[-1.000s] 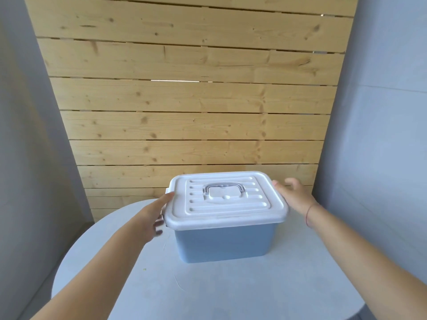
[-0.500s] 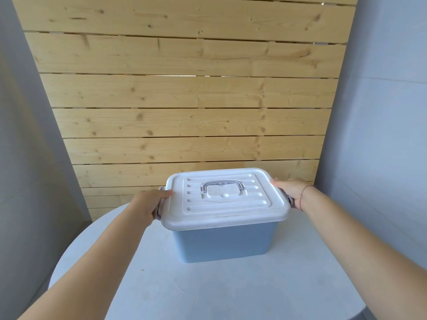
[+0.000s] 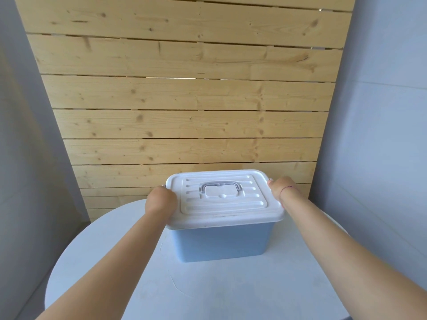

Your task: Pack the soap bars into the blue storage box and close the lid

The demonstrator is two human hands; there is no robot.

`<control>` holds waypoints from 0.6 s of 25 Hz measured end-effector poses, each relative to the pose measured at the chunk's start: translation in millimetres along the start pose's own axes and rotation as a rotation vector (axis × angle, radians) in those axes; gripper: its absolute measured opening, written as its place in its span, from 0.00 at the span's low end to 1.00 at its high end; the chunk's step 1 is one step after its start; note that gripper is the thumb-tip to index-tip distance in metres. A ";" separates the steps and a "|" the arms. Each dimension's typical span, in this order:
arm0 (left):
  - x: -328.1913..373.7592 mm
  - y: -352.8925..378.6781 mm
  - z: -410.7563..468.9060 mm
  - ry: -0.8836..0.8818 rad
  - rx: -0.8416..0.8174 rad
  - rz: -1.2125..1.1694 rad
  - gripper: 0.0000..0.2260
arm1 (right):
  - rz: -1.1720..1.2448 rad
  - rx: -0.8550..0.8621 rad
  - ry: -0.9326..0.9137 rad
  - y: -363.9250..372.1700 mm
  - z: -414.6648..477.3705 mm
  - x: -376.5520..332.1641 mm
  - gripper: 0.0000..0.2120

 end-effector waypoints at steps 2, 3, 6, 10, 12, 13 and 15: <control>2.3 -0.1 -2.9 0.009 -0.014 0.040 0.16 | -0.103 0.039 -0.037 4.8 -5.5 -3.6 0.15; 2.9 -0.2 -3.4 0.010 -0.004 0.051 0.16 | -0.150 0.041 -0.050 7.5 -9.1 -6.2 0.14; 4.5 -2.6 -3.6 -0.001 -0.009 0.062 0.16 | -0.228 -0.014 -0.051 10.5 -11.1 -8.9 0.17; -5.3 -5.8 1.1 -0.009 -0.065 0.019 0.17 | -0.078 -0.150 -0.054 12.6 -15.4 -5.2 0.21; -2.5 -11.4 9.0 -0.018 -0.093 -0.066 0.17 | 0.032 -0.144 -0.062 12.2 -13.4 -14.7 0.21; -4.5 -8.3 9.1 0.022 -0.093 -0.094 0.17 | 0.046 -0.129 -0.079 15.9 -11.8 -10.5 0.21; -18.2 -16.8 -0.4 0.091 -0.091 -0.128 0.19 | 0.029 -0.034 -0.128 11.7 -19.0 1.0 0.23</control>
Point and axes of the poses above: each hand's wrist, its own z-axis towards the middle knuckle, its own y-axis out of the palm, x = y × z, the point moved 5 cm from there along z, towards the middle knuckle, and after that the axes turned 13 degrees about z, right-handed, at the moved point
